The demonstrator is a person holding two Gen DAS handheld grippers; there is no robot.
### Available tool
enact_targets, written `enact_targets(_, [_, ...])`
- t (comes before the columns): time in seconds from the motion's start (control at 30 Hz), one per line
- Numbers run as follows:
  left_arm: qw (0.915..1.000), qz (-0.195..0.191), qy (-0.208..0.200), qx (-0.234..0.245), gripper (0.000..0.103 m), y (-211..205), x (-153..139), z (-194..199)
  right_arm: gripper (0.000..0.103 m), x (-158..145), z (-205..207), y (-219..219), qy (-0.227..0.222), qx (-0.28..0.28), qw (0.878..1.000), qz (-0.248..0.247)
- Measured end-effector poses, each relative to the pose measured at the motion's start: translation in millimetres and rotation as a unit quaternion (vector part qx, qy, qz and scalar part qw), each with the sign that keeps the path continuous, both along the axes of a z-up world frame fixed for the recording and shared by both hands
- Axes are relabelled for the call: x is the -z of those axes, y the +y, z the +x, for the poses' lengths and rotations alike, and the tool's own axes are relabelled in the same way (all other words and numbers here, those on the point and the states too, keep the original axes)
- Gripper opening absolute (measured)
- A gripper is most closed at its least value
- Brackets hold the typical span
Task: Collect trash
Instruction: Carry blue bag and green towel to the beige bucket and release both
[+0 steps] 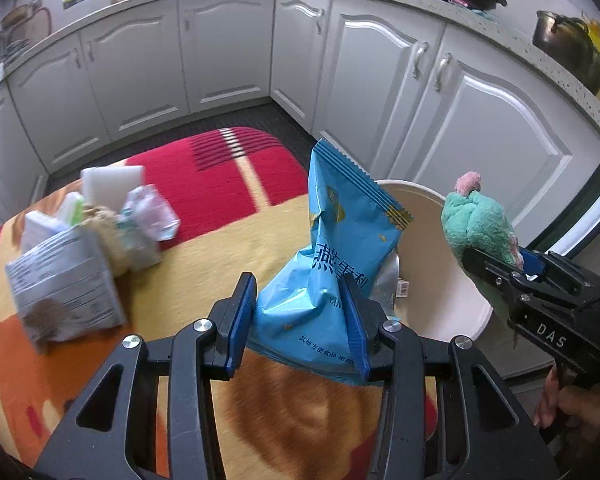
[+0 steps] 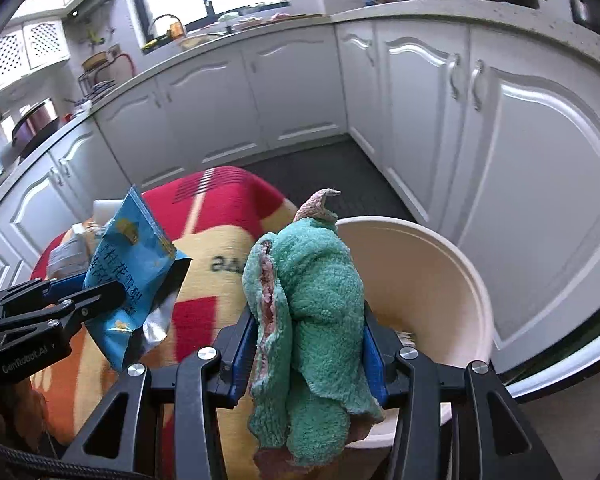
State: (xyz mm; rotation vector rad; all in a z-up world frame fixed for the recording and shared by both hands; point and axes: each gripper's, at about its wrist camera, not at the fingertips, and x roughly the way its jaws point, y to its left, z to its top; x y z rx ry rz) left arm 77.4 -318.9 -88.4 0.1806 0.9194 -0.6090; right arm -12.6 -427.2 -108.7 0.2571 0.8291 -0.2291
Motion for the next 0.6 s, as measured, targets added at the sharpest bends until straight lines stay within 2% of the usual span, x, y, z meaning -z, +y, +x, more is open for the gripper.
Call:
enact_targets(0.2, [0.9999,0.01,-0.002,0.013,0.04,-29,5,3,0.045,9,-5,-19,0.007,0.018,1.0,0.007])
enact_targets(0.6, [0.9993,0.023,0.012,0.025,0.04,-60,26,11,0.048,34,-7,-47,0.038,0.051,0.998,0.014])
